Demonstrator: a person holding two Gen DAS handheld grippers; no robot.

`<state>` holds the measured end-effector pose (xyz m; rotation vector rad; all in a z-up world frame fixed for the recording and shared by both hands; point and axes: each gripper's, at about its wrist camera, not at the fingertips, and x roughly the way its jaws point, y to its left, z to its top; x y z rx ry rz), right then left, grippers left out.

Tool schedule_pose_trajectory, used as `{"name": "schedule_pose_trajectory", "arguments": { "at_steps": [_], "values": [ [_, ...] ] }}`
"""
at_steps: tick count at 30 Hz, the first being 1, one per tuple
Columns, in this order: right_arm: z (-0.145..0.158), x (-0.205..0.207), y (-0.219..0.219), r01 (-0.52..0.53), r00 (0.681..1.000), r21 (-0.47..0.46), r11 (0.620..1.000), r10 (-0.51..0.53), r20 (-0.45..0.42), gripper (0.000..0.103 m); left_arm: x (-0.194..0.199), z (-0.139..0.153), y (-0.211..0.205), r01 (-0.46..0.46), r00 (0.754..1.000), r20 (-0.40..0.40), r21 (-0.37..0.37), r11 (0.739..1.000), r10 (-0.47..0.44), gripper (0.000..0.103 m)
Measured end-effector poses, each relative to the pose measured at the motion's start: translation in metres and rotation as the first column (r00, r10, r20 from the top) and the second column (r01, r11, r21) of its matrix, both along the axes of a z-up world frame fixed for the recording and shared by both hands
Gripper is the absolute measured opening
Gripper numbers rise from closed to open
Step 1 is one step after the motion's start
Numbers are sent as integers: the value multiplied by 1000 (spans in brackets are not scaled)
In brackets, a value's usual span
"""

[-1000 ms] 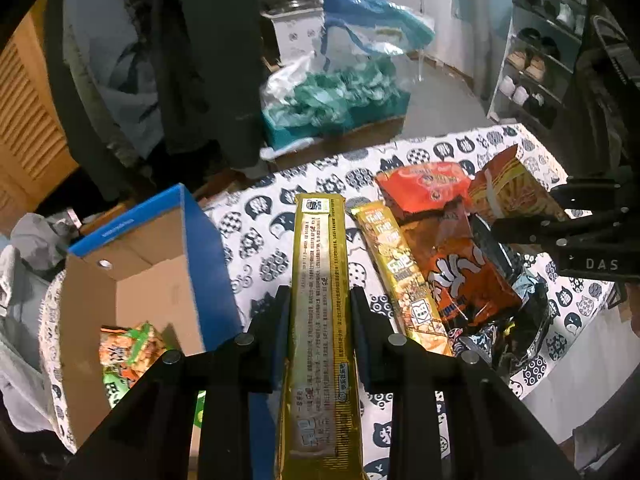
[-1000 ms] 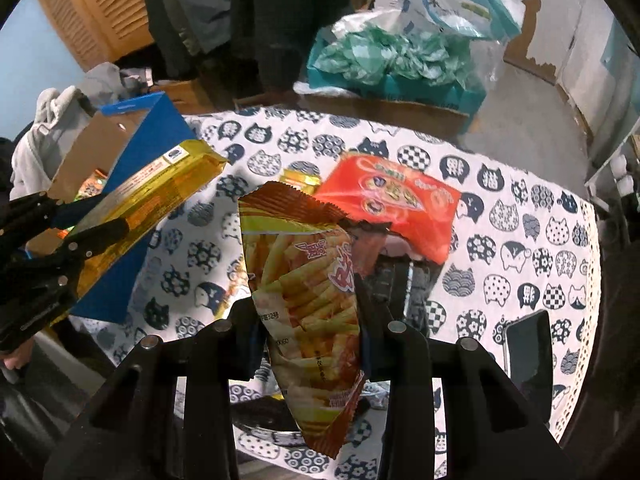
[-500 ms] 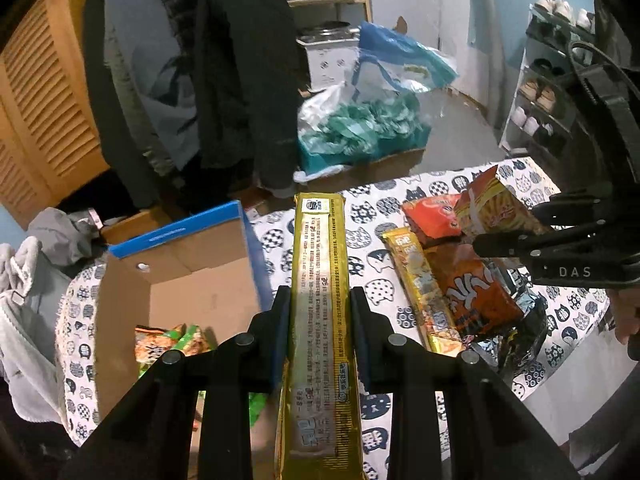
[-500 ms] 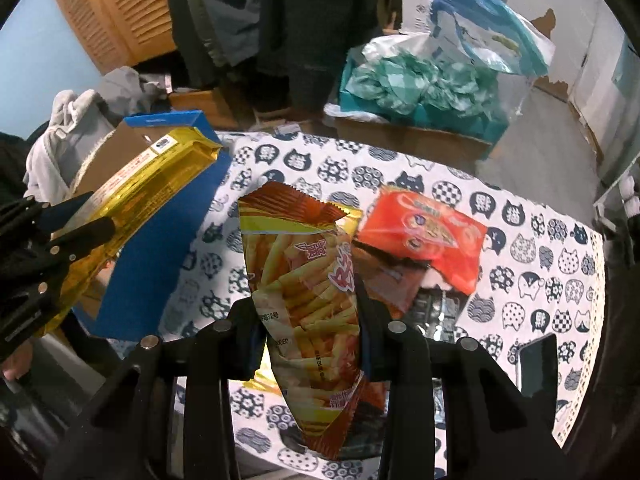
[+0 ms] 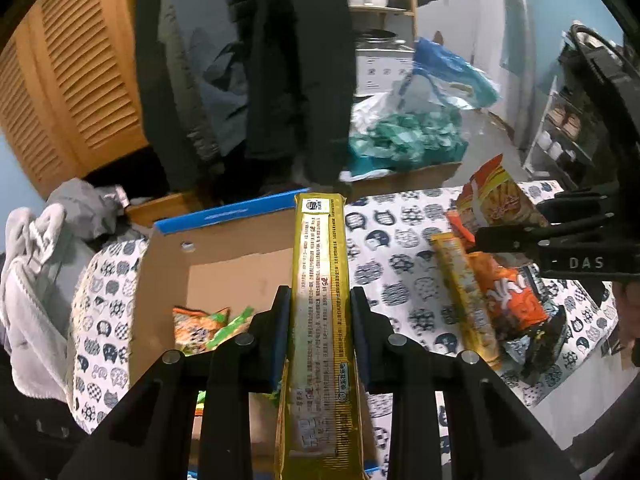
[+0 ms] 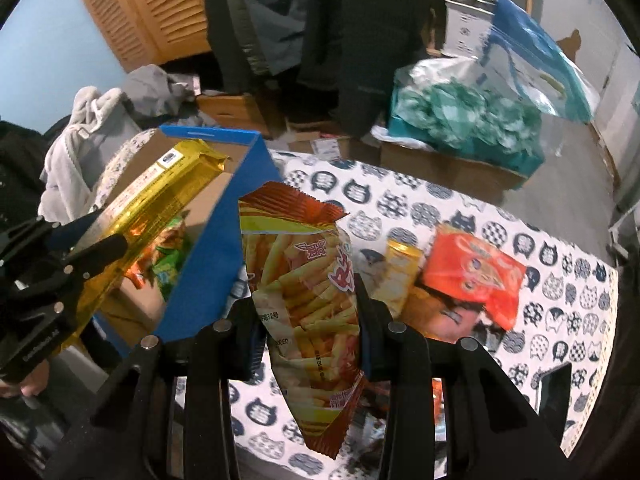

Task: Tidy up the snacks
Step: 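Carry both snacks over the box and open both grippers to drop them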

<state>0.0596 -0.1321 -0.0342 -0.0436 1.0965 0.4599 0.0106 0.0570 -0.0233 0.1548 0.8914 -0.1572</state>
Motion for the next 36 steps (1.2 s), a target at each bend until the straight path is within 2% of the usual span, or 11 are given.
{"name": "schedule_pose_trajectory", "arguments": {
  "at_steps": [9, 16, 25, 31, 32, 36],
  "values": [
    [3, 4, 49, -64, 998, 1, 998, 64, -8, 35, 1, -15, 48, -94, 995, -18, 8, 996, 94, 29],
    [-2, 3, 86, -115, 993, 9, 993, 115, -25, 35, 3, -37, 83, -156, 985, -68, 12, 988, 157, 29],
    [-12, 2, 130, -179, 982, 17, 984, 180, -63, 35, 8, -55, 101, -200, 970, -138, 17, 980, 200, 29],
    [-19, 0, 150, -214, 973, 19, 977, 215, -79, 35, 7, -50, 105, -210, 965, -154, 25, 977, 212, 30],
    [-20, 0, 152, -219, 972, 20, 976, 220, -83, 35, 6, -48, 105, -210, 966, -151, 26, 977, 212, 32],
    [-25, 1, 158, -221, 970, 30, 975, 223, -99, 35, 2, -41, 106, -211, 968, -130, 29, 977, 213, 52]
  ]
}}
